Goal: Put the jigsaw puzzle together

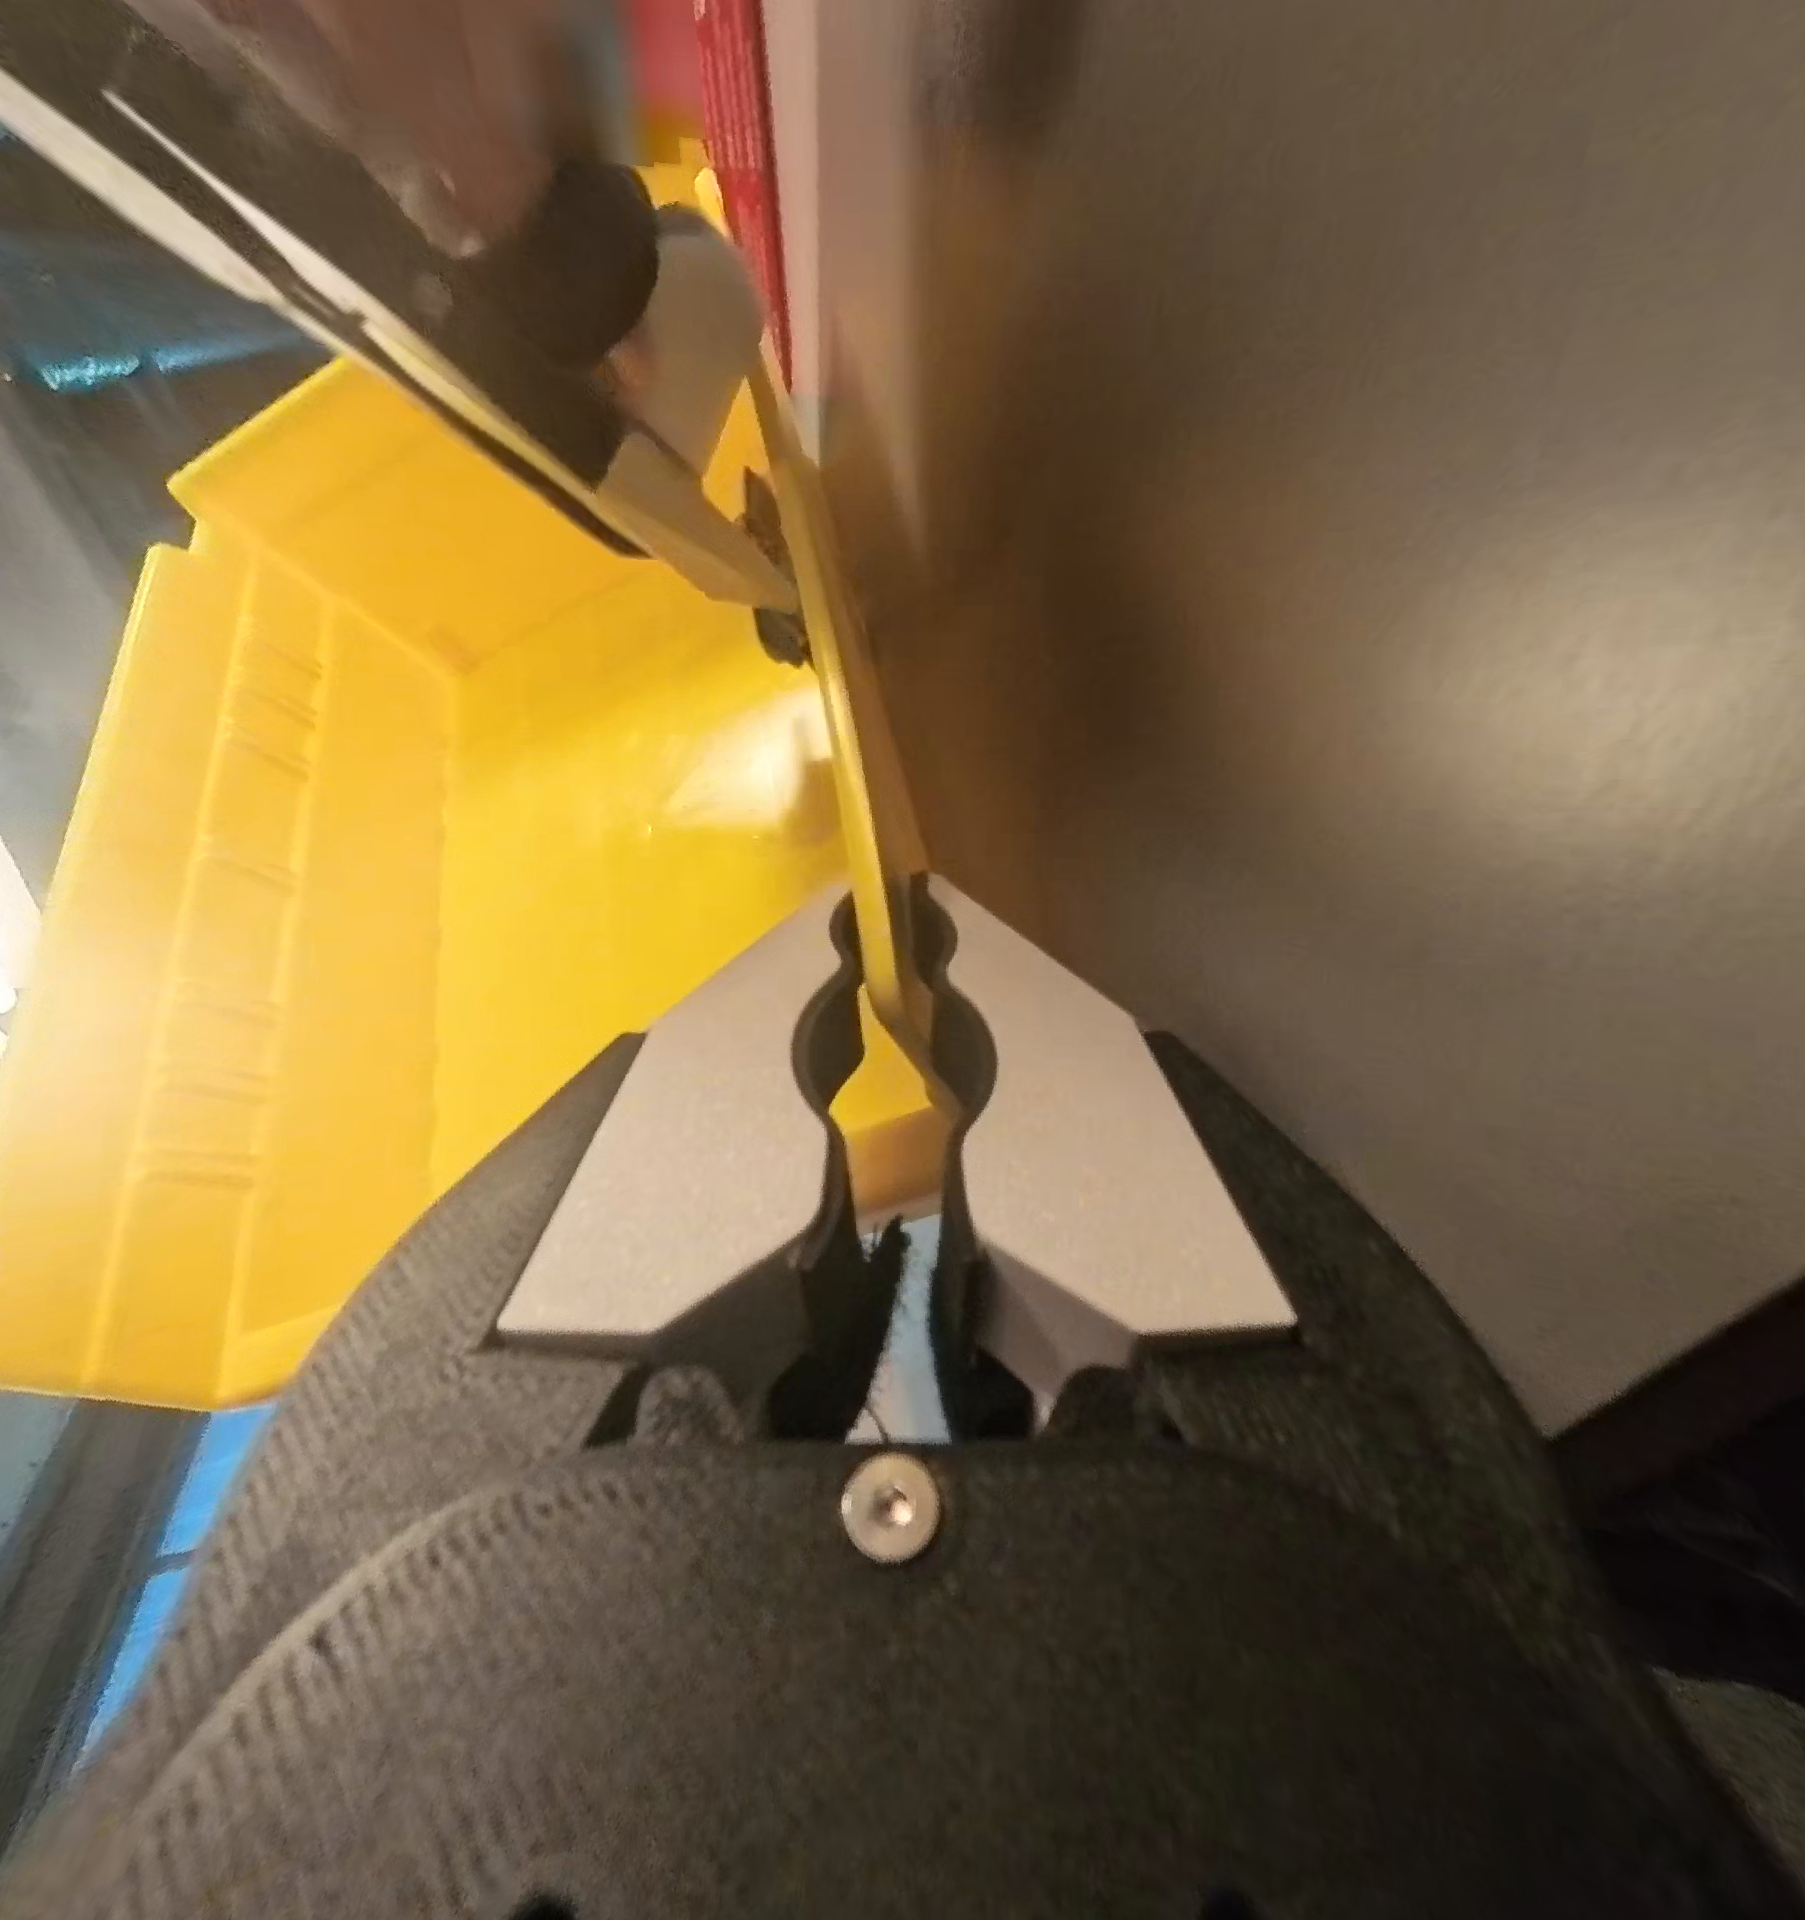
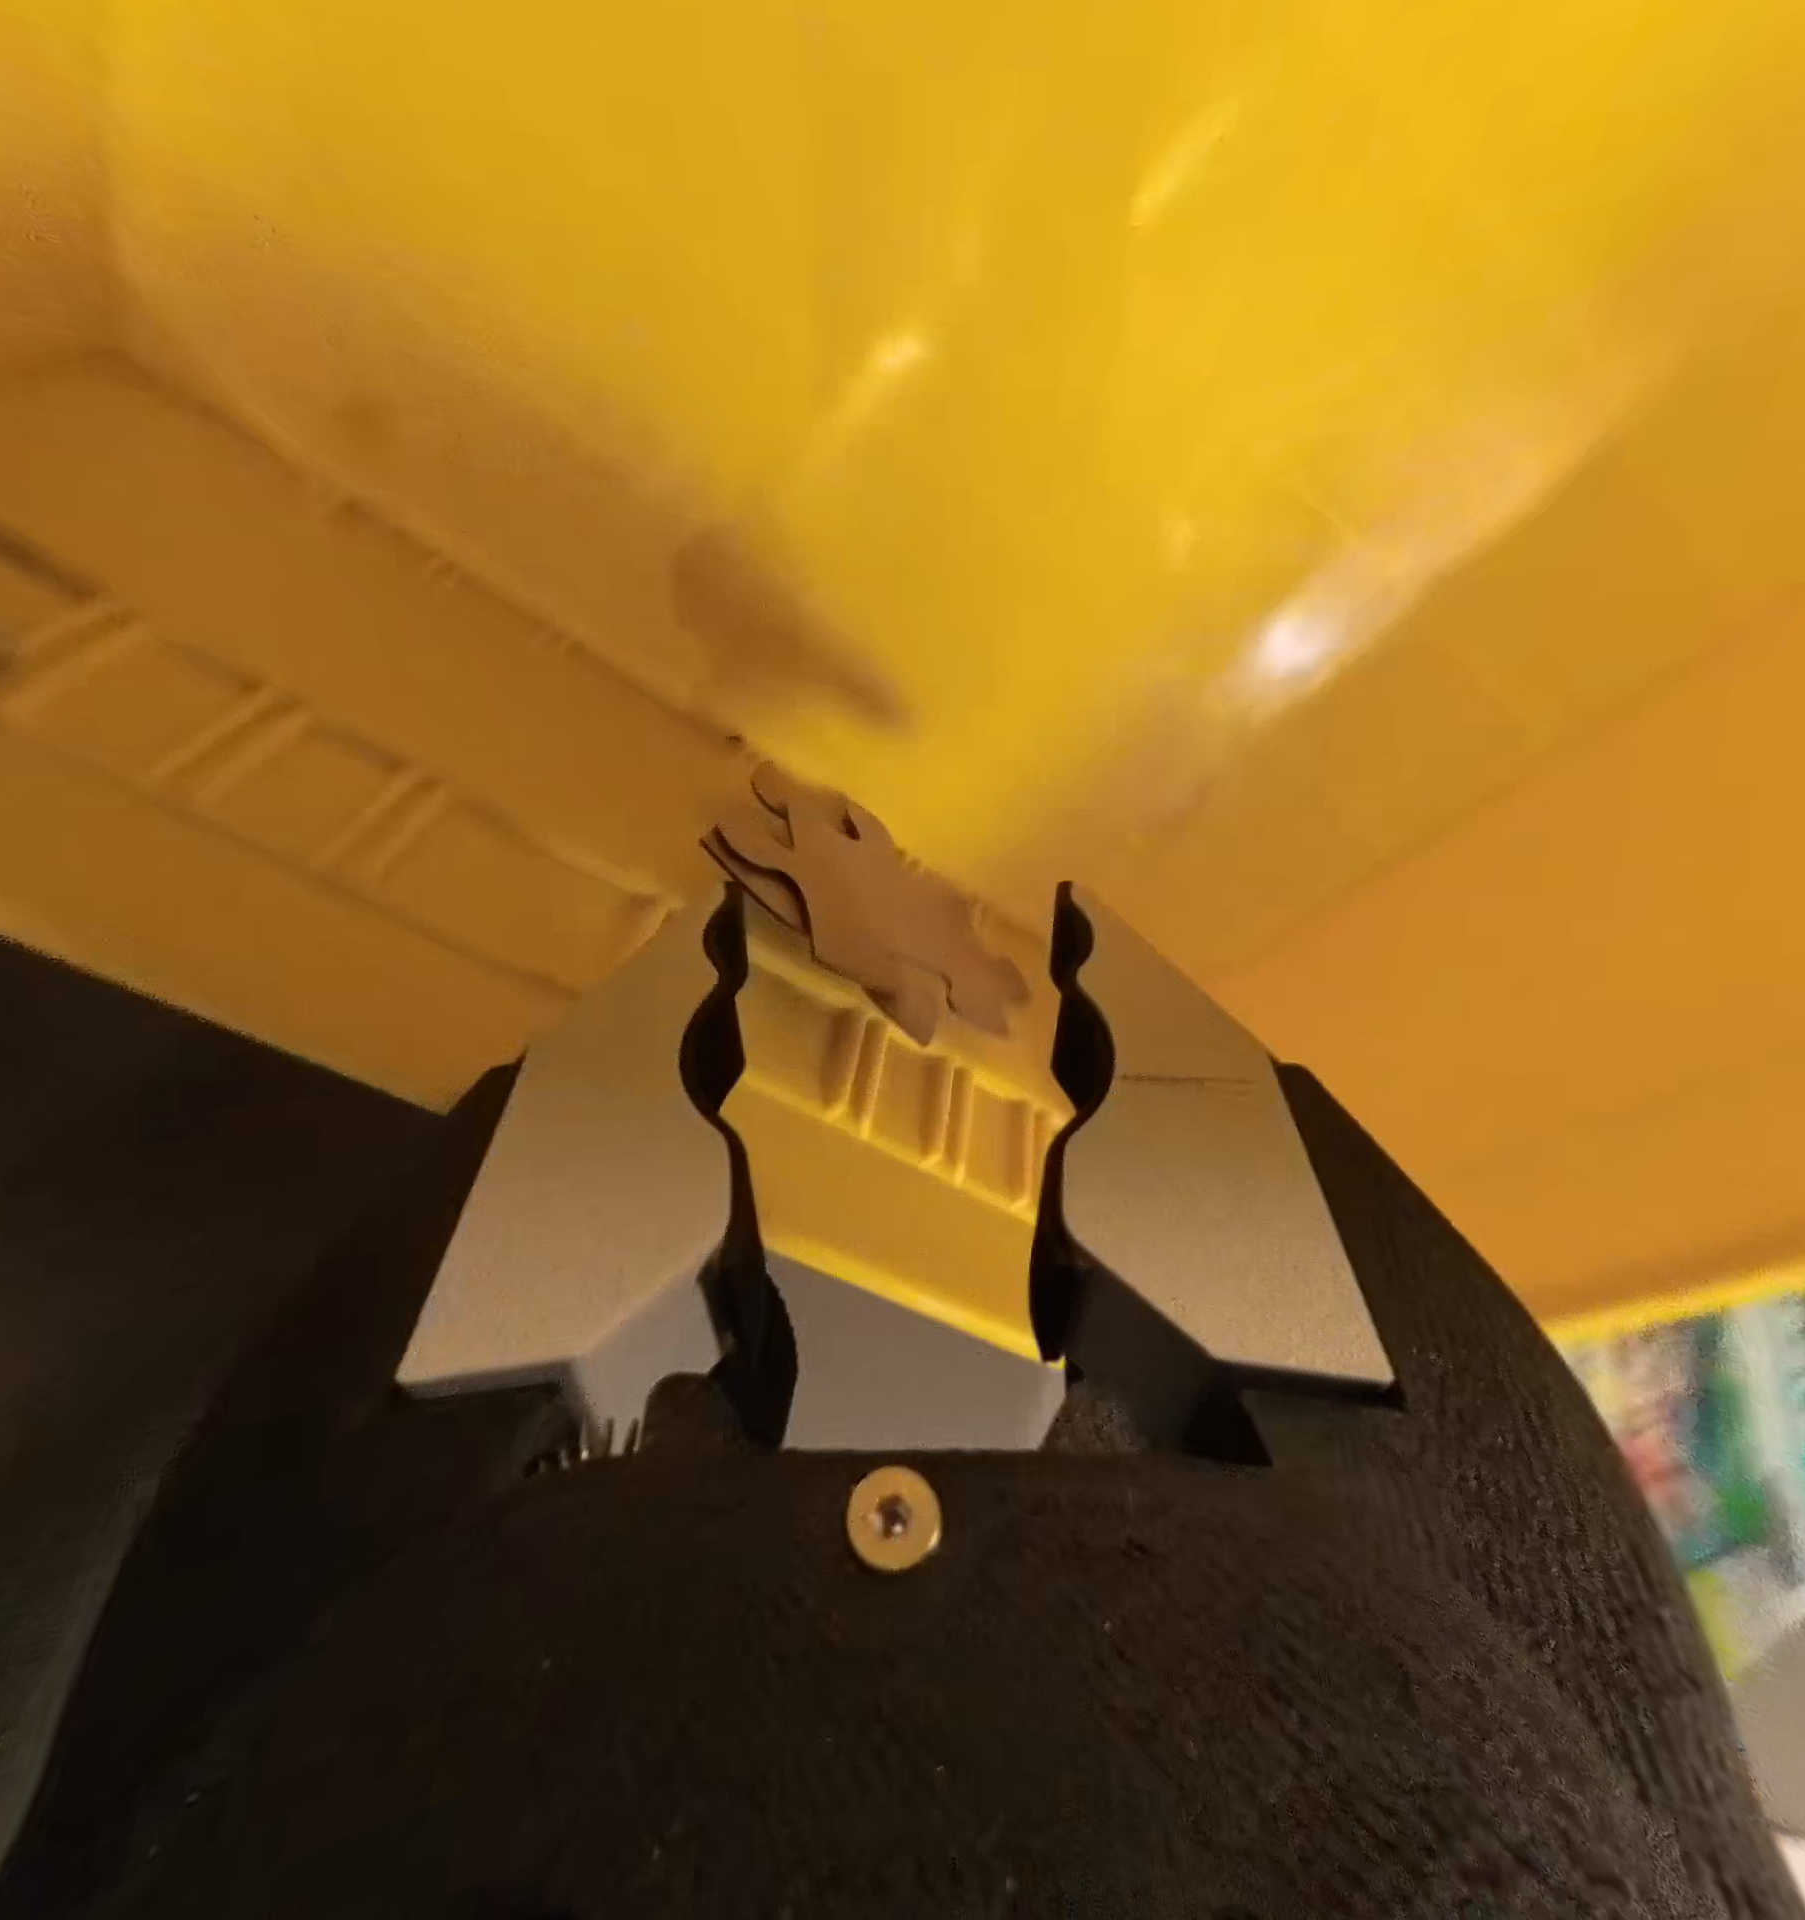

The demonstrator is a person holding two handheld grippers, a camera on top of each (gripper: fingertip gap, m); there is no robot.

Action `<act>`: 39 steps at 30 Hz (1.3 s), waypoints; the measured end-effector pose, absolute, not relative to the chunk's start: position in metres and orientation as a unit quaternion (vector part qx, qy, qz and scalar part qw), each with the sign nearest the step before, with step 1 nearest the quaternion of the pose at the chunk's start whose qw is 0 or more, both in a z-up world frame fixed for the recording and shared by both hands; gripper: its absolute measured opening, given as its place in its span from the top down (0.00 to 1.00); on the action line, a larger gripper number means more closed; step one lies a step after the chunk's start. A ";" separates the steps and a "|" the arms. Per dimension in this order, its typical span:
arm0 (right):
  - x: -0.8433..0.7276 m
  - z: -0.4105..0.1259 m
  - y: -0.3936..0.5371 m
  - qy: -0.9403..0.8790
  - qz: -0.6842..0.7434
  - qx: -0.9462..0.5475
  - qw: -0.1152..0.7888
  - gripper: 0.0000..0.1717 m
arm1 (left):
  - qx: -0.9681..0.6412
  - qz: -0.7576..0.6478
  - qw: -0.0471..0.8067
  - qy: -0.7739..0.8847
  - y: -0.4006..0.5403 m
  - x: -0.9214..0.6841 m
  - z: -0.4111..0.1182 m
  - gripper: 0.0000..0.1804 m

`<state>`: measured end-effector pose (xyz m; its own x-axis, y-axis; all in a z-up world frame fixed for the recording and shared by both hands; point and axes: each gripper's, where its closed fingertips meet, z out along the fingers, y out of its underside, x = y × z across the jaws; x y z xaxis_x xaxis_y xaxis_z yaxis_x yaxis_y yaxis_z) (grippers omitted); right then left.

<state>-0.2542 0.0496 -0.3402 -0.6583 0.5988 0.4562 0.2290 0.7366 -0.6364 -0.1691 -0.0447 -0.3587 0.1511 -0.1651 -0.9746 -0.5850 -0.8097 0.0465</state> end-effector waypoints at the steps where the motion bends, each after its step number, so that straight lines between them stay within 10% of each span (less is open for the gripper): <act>1: -0.254 -0.340 0.045 -0.881 0.257 -0.198 0.345 0.66 | -0.737 0.601 0.174 0.255 -0.045 -0.169 -0.359 0.98; 13: -0.276 -0.348 0.054 -0.904 0.051 -0.007 0.425 0.91 | -0.743 0.596 0.183 0.245 -0.045 -0.170 -0.356 0.98; 19: -0.269 -0.302 0.054 -0.864 0.182 -0.114 0.456 1.00 | -0.774 0.556 0.229 0.200 -0.047 -0.175 -0.347 0.98; 25: -0.223 -0.230 0.080 -0.706 0.549 -0.366 0.257 1.00 | -0.855 0.372 0.354 0.074 -0.052 -0.196 -0.321 0.97; 35: -0.118 -0.207 0.152 -0.507 0.734 -0.444 0.083 1.00 | -0.884 0.250 0.389 -0.070 -0.057 -0.243 -0.303 0.84; 39: -0.078 -0.205 0.161 -0.453 0.782 -0.427 0.039 1.00 | -0.766 0.281 0.573 -0.077 -0.006 -0.182 -0.218 0.84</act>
